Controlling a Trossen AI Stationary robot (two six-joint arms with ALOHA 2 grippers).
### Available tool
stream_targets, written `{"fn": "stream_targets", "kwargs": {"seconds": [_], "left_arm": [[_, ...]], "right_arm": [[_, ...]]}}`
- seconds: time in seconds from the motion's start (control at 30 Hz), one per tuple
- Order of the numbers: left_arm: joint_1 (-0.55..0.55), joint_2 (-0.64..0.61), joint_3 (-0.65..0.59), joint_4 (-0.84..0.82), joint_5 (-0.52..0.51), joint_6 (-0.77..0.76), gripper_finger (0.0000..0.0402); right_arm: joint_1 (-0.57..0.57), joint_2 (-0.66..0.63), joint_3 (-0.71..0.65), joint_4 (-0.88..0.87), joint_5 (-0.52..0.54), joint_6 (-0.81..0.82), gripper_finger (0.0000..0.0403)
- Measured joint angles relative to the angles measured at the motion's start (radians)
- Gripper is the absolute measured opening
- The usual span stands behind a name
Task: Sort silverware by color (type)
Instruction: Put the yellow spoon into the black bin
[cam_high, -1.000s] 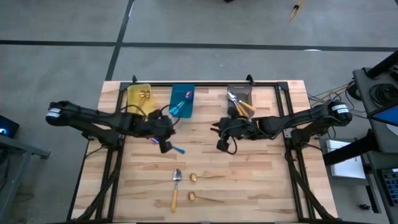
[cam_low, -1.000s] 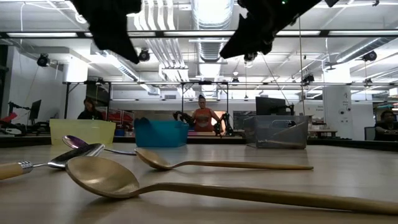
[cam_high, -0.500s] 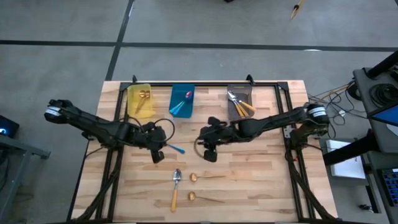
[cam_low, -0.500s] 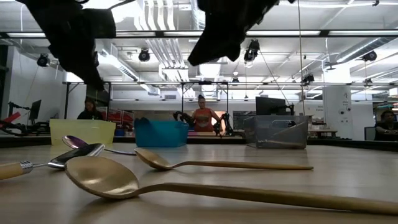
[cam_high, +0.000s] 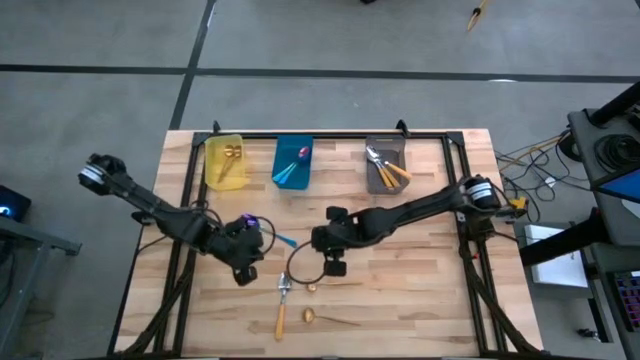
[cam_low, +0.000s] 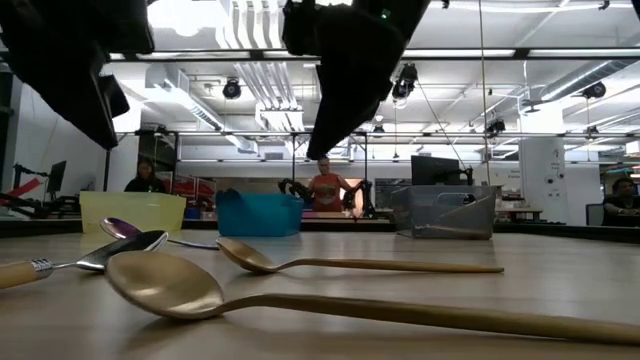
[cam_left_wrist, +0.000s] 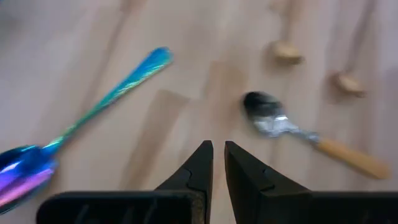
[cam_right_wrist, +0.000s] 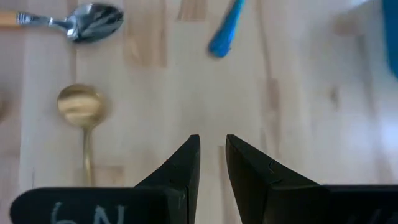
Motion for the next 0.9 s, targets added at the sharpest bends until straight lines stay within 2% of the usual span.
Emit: {"fn": "stream_targets", "kwargs": {"seconds": [0.23,0.47,0.7,0.9], "left_arm": [[-0.08,0.101,0.0,0.19,-0.053,0.044,0.0023],[-0.09,0.218,0.001,0.328,-0.069,0.067,0.0034],[-0.092,0.331,0.001,0.408,-0.085,0.063,0.0107],[-0.092,0.4,0.0,0.415,-0.183,0.06,0.018]], "right_arm": [[0.061,0.027,-0.002,0.013,0.0,0.057,0.0068],[0.129,0.028,-0.002,0.01,0.0,0.06,0.0068],[0.152,0.028,-0.002,0.013,0.0,0.057,0.0068],[0.15,0.028,-0.003,0.015,0.007,0.04,0.0068]]}}
